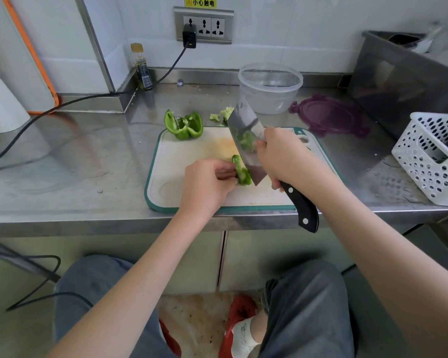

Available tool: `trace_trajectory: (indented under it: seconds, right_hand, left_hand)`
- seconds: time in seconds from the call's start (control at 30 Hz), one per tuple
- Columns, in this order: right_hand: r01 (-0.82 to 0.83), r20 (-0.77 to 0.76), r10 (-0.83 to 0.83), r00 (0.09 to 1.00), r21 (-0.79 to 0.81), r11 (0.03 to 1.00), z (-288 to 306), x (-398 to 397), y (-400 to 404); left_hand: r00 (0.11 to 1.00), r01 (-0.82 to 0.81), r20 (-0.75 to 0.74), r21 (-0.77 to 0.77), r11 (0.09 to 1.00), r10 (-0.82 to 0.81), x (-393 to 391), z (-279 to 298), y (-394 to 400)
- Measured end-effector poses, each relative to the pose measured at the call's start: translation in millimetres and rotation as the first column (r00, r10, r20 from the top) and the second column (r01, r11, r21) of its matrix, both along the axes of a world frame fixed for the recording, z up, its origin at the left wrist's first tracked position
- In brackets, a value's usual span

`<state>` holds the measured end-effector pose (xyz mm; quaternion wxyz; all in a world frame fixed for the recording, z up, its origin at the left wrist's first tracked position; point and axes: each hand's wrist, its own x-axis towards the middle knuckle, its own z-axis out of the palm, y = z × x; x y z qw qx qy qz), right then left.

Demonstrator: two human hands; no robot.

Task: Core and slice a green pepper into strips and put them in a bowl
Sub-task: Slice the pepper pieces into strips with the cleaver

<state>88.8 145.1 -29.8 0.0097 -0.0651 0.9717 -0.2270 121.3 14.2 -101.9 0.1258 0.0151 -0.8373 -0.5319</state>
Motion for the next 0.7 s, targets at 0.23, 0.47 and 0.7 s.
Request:
trace_trajectory:
  seconds: [0.23,0.47,0.7]
  right_hand:
    - [0.029,0.161,-0.041,0.986,0.076,0.997,5.0,-2.4,-7.8]
    - [0.018,0.120,-0.021,0.993,0.032,0.999,3.7,0.0,-9.2]
    - [-0.004,0.153,0.001,0.988,0.014,1.000,-5.1,-0.5,-2.7]
  left_hand:
    - [1.000,0.003,0.001,-0.027,1.000,-0.003,-0.4,0.4,-0.2]
    - [1.000,0.006,0.009,-0.041,0.999,-0.005,-1.4,0.3,-0.1]
    - [0.999,0.005,0.033,-0.036,0.999,-0.004,-2.4,0.2,-1.5]
